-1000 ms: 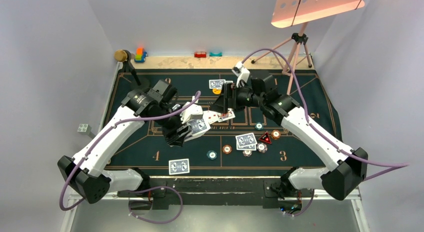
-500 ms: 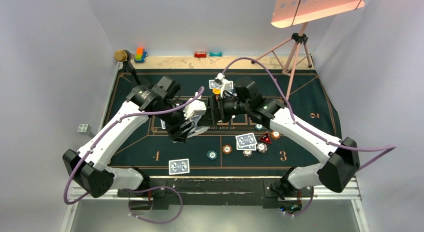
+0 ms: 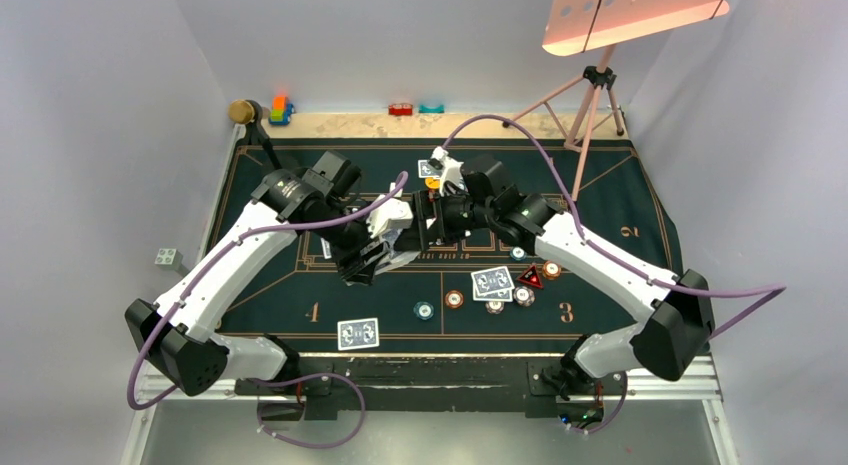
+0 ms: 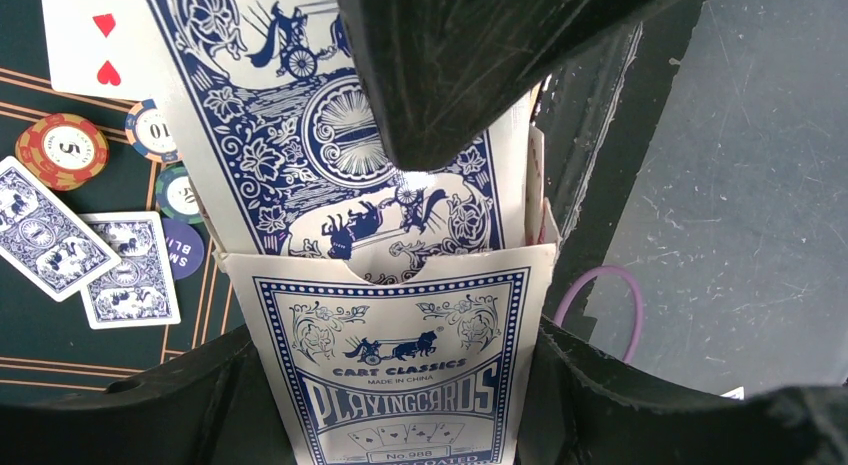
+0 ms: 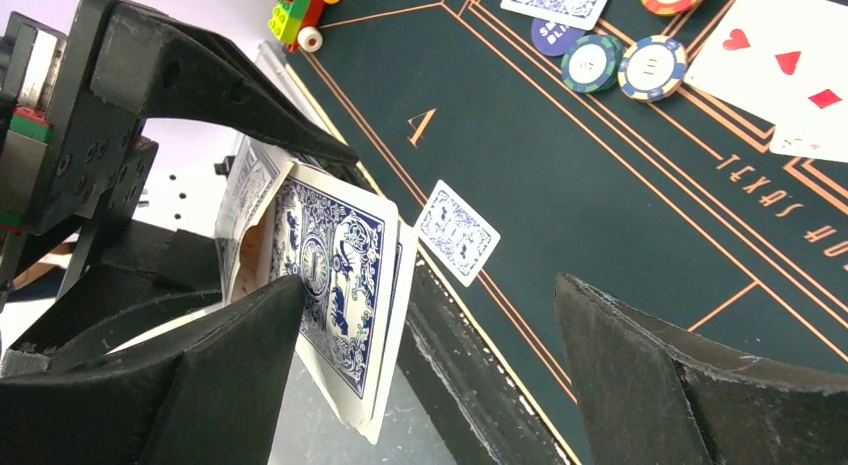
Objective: Distribute texas hold em gaming equipment
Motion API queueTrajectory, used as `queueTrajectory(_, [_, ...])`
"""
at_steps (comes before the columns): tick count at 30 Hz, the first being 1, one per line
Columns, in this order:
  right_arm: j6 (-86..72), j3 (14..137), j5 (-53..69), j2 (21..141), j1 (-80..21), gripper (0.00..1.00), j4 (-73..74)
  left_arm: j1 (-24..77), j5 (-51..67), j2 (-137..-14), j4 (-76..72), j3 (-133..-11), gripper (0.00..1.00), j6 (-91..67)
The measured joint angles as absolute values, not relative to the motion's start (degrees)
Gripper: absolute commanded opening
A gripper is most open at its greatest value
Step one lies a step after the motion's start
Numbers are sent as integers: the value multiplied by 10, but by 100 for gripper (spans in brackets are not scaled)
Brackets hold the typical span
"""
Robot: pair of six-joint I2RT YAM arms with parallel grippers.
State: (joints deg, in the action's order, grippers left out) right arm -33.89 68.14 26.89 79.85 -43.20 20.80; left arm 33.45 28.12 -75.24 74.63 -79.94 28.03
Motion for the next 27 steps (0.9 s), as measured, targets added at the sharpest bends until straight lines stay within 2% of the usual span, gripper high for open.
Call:
queueTrajectory(4, [-336, 688, 242, 790, -432, 96, 224, 335, 282, -752, 747, -799, 0, 280])
queueTrajectory(9, [-332, 691, 215, 777, -431, 90, 234, 335, 284, -752, 747, -799, 0, 280])
queueTrajectory(12, [-329, 694, 203, 774, -431, 83, 236, 335, 286, -752, 747, -799, 0, 281])
queueTrajectory(17, [-327, 695, 200, 771, -431, 64, 236, 335, 286, -752, 748, -799, 0, 281])
queueTrajectory(21, [-327, 701, 200, 771, -431, 61, 236, 335, 286, -752, 751, -799, 0, 281])
queueTrajectory(27, [-324, 711, 199, 771, -431, 51, 236, 335, 286, -750, 751, -799, 0, 281])
